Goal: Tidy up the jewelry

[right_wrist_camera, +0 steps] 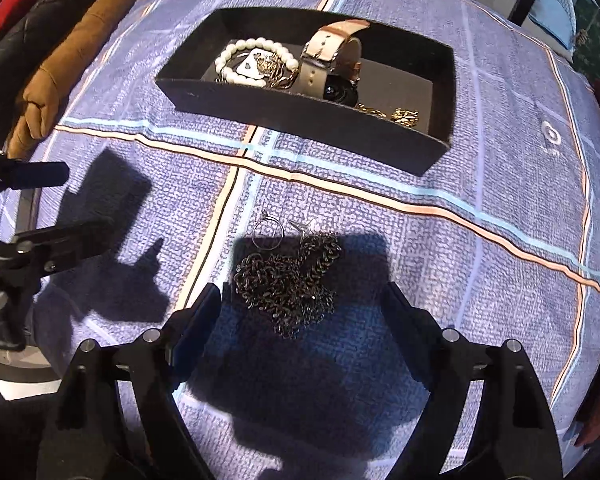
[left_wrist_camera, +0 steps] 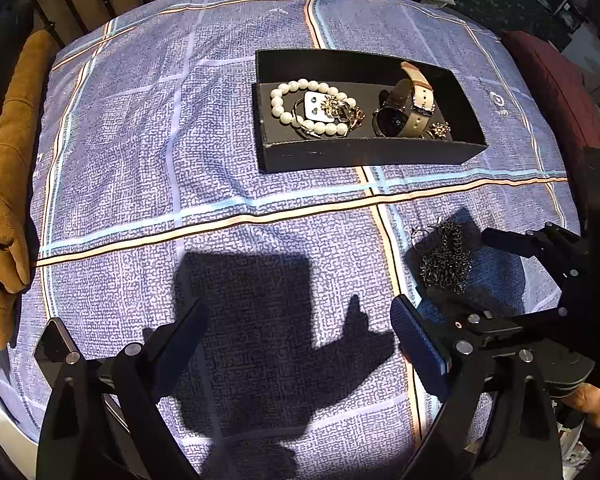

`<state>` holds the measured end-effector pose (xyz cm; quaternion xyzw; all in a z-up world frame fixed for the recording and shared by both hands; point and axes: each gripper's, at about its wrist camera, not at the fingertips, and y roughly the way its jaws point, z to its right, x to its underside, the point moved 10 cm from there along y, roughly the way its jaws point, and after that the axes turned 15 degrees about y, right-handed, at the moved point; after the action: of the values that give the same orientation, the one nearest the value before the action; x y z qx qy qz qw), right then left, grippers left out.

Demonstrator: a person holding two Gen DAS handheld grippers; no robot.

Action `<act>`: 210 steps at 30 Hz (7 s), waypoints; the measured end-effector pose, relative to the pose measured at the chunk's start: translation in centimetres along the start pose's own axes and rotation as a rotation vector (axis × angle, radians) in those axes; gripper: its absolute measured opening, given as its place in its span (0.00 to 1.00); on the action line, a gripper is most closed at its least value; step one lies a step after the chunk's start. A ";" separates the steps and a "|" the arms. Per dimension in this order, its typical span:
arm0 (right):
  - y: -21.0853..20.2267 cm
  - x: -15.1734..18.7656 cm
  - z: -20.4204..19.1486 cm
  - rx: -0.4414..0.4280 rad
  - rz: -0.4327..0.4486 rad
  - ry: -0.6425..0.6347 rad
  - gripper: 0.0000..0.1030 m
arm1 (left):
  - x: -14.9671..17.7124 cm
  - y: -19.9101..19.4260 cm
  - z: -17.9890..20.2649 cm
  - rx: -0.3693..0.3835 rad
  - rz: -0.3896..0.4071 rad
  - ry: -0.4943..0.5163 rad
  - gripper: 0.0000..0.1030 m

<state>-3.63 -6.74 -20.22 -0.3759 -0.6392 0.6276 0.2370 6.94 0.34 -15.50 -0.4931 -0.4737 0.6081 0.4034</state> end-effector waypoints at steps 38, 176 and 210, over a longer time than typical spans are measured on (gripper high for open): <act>0.2 -0.7 0.4 0.000 -0.025 0.057 0.55 | -1.5 -0.2 -0.2 0.007 0.000 -0.008 0.88; -4.9 -0.2 7.5 -0.147 -0.014 0.327 0.67 | -7.4 5.5 4.1 0.060 0.082 0.090 0.17; -10.0 -14.7 2.7 -0.121 0.162 0.187 0.72 | -14.1 -2.7 -0.3 0.023 0.217 0.068 0.17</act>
<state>1.30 -19.17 -8.22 -0.4967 -0.6186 0.5673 0.2208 9.98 -12.49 -9.81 -0.5573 -0.3966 0.6365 0.3564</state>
